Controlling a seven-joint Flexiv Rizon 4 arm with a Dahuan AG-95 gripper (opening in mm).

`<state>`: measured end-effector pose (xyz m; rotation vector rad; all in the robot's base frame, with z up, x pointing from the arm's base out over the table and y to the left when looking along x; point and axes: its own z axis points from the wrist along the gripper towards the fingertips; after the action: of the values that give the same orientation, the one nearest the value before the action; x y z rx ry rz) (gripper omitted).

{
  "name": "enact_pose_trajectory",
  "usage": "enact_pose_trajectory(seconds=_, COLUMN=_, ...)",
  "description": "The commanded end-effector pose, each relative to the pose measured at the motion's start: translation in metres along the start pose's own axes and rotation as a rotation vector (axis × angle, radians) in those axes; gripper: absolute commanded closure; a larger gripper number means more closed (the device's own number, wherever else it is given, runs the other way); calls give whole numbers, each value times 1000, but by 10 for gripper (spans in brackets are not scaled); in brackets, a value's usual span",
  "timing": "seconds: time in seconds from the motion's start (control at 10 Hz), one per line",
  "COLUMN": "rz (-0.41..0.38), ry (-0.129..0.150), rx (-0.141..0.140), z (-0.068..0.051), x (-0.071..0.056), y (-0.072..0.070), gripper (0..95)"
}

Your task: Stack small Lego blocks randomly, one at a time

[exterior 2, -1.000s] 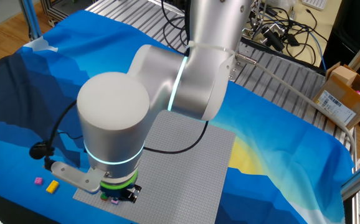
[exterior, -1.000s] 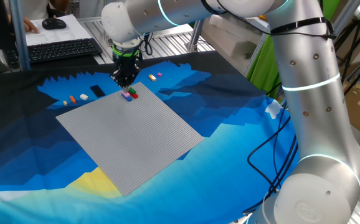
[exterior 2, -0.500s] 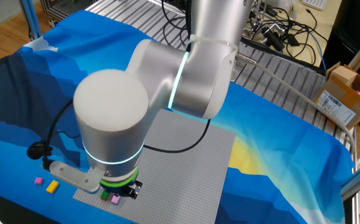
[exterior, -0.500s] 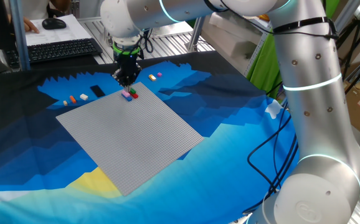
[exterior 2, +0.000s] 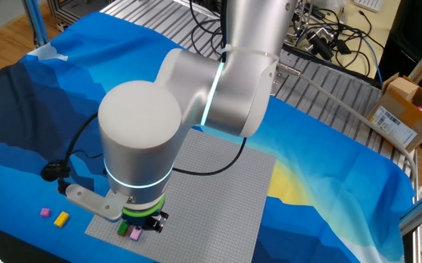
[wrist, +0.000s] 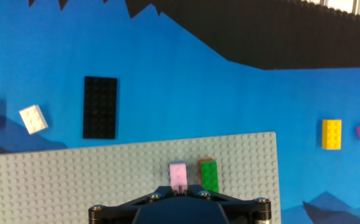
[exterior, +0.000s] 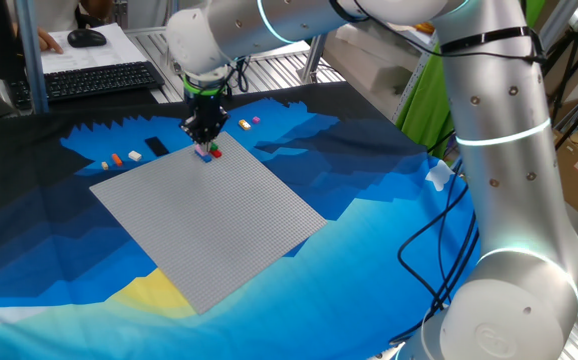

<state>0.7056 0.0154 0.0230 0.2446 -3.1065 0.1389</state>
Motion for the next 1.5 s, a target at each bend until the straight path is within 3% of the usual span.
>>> enact_pose_trajectory(seconds=0.1, rz=-1, ry=17, rx=1, z=-4, x=-1, y=-1, gripper=950)
enact_pose_trajectory(seconds=0.6, rz=25, ry=42, rx=-4, z=-14, x=-8, y=-13, gripper=950)
enact_pose_trajectory(seconds=1.0, rz=28, ry=43, rx=-8, z=-10, x=-9, y=-12, gripper=950)
enact_pose_trajectory(seconds=1.5, rz=31, ry=23, rx=-10, z=3, x=-10, y=-7, gripper=950)
